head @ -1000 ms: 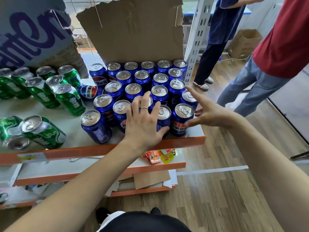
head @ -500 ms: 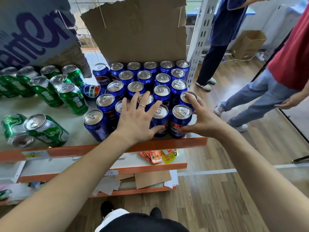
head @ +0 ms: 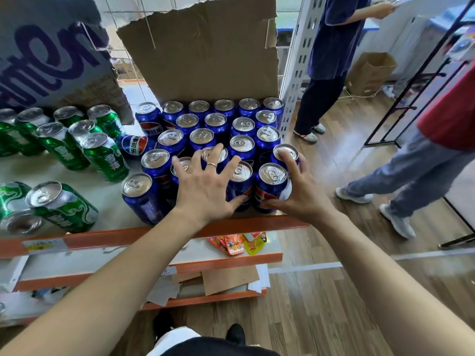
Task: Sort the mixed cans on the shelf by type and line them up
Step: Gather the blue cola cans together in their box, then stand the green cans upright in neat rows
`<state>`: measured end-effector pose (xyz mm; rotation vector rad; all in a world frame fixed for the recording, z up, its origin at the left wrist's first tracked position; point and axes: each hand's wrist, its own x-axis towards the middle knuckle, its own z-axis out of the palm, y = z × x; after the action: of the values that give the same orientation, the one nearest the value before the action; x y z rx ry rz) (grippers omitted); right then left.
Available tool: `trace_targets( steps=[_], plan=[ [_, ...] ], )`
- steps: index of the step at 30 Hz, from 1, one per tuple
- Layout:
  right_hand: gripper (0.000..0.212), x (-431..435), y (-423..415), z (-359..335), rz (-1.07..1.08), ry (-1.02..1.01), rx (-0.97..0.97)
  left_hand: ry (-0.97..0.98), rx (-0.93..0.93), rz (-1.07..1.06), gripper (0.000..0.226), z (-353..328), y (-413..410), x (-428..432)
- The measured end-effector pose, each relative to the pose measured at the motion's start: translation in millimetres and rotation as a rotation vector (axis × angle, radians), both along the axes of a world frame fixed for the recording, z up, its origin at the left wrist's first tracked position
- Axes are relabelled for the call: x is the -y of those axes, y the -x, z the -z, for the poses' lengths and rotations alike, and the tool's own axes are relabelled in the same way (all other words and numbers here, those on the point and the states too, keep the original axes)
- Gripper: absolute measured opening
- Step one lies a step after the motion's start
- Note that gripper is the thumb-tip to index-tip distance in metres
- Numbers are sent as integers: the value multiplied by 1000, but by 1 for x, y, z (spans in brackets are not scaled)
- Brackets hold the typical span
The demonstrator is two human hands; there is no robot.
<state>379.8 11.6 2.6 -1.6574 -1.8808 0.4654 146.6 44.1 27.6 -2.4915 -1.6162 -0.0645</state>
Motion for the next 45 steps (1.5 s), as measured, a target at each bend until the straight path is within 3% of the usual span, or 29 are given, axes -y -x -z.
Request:
trace_targets(
  steps=[6,13,19,29,39,42,45],
  plan=[
    [113,-2,0,-16,27,96,79,54,40,12,87,-8,6,1],
    [95,-18,36,-63,47,-27,294,-15,126,-38,82,-38,46,1],
    [87,-36,104,-86,-103,-118,311,-64,148,-173,82,-58,108,13],
    [86,-56,239,-96,-271,-78,361,-56,188,-366,79,-69,240,28],
    [68,-57,363,-89,-353,-119,379,-32,247,-402,74,-60,366,24],
    [70,-54,396,-85,-366,-104,375,45,285,-457,69,-49,397,19],
    [72,-54,416,-82,-358,-44,411,258,362,-554,65,-28,409,5]
  ],
)
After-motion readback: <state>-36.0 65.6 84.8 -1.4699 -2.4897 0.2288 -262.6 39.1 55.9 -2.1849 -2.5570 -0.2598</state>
